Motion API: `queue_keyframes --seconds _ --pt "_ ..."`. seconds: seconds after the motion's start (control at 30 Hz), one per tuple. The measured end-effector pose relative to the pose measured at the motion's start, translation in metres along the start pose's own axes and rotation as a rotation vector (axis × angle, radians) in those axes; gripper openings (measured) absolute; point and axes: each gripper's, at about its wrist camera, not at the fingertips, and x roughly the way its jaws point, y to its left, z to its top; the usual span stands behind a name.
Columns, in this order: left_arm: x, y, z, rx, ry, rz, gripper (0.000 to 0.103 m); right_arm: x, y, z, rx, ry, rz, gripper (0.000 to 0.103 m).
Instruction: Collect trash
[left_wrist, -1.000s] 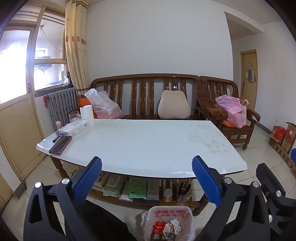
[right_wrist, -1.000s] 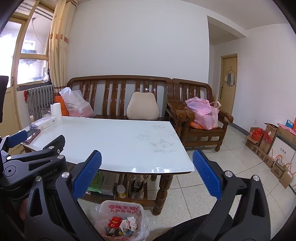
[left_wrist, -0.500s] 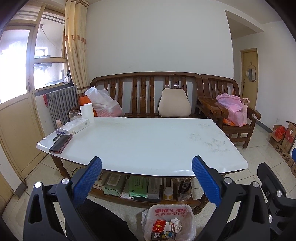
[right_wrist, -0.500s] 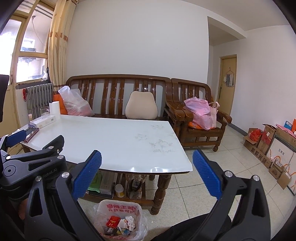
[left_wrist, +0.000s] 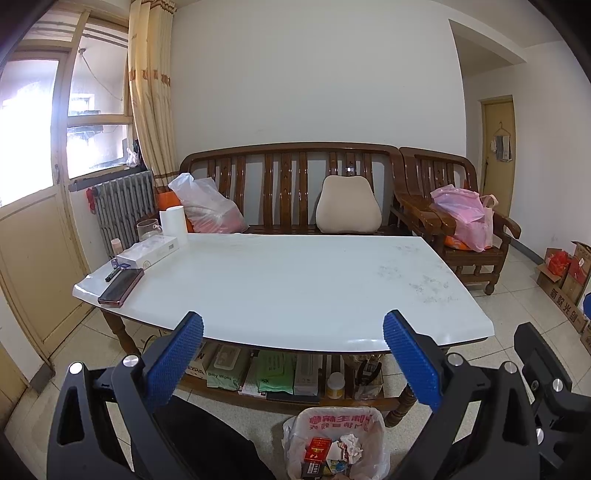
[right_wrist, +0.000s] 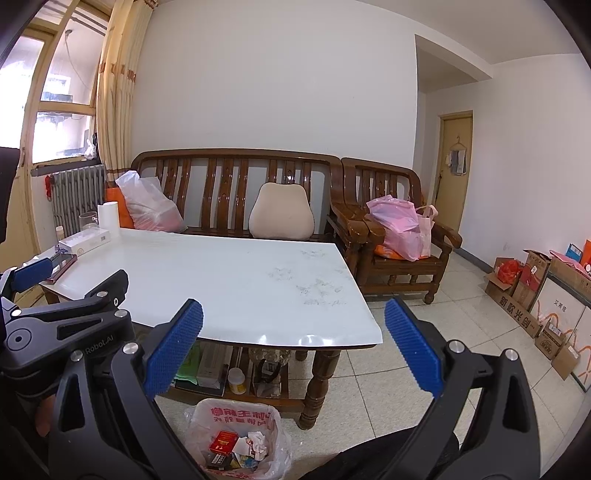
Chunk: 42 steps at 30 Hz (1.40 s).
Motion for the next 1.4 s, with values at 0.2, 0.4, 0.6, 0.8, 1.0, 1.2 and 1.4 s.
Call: queue_keyframes --seconds 0.2,0.4,0.6,0.8,1.0,1.2,1.4 --pt "0.000 0.000 0.000 -0.001 0.000 0.002 0.095 0.000 -0.001 0.001 -0.002 -0.001 0.001 0.096" --pt "0.000 0.001 0.001 -0.005 0.000 0.002 0.095 0.001 -0.001 0.002 -0.003 -0.003 0.000 0.096" --pt "-0.001 0.002 0.000 -0.005 0.004 -0.001 0.095 0.001 -0.003 0.002 -0.005 -0.004 -0.002 0.096" --pt "-0.001 0.002 -0.001 -0.005 0.000 0.005 0.095 0.003 -0.009 0.006 -0.005 -0.005 0.004 0.096" --pt "-0.002 0.001 -0.002 -0.007 -0.003 0.002 0.095 0.003 -0.010 0.005 -0.007 -0.005 0.004 0.096" --pt "-0.002 0.001 -0.002 -0.003 0.000 0.001 0.095 0.004 -0.013 0.006 -0.009 -0.005 0.006 0.096" --pt "-0.002 0.001 -0.002 -0.001 0.001 0.002 0.095 0.004 -0.014 0.006 -0.009 -0.006 0.008 0.096"
